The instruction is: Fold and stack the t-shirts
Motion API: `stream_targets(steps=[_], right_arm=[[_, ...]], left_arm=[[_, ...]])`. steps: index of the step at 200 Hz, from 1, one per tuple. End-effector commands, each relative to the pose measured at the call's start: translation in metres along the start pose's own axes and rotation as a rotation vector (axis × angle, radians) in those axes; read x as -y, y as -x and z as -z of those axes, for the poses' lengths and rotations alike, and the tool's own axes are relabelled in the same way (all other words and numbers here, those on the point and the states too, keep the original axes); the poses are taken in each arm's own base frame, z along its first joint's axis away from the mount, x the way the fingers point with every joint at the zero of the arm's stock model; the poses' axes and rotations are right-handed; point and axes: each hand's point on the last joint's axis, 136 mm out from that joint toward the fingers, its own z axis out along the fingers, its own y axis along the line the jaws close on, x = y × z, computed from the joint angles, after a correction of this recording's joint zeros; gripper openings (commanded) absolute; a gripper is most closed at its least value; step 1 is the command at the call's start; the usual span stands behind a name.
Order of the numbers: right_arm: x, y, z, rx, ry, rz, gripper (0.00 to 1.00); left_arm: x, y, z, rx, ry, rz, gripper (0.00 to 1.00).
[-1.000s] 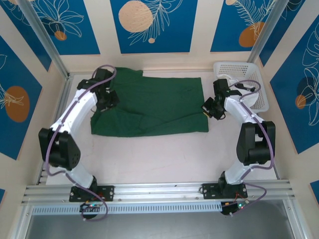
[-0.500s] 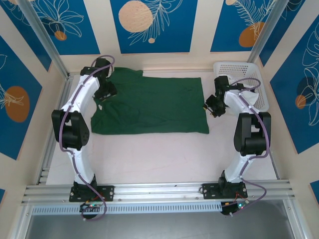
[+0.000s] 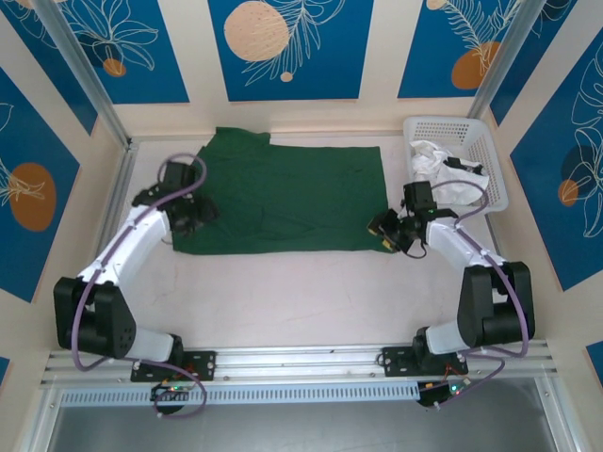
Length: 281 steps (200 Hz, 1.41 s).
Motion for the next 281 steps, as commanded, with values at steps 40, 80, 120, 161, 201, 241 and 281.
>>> stream_targets(steps=[40, 80, 120, 161, 201, 241, 281], right_arm=[[0.002, 0.003, -0.027, -0.024, -0.02, -0.003, 0.46], [0.031, 0.007, -0.033, -0.013, -0.158, -0.034, 0.53], [0.051, 0.008, -0.028, -0.015, -0.189, -0.074, 0.57], [0.063, 0.012, -0.024, -0.005, -0.196, -0.109, 0.62], [0.069, 0.006, -0.015, 0.019, -0.196, -0.099, 0.74], [0.082, 0.006, 0.0, 0.067, -0.184, -0.137, 0.78], [0.067, 0.006, 0.02, 0.114, -0.138, -0.096, 0.79]], left_arm=[[0.006, -0.011, -0.064, -0.025, -0.037, -0.001, 0.5], [-0.032, 0.003, -0.087, 0.014, 0.178, -0.046, 0.53], [-0.081, 0.007, -0.094, -0.002, 0.32, 0.015, 0.56], [-0.097, 0.011, -0.092, -0.001, 0.357, 0.033, 0.59], [-0.102, 0.013, -0.089, 0.005, 0.365, 0.039, 0.6], [-0.115, 0.015, -0.086, 0.002, 0.383, 0.087, 0.62], [-0.095, 0.02, -0.067, 0.029, 0.265, 0.115, 0.68]])
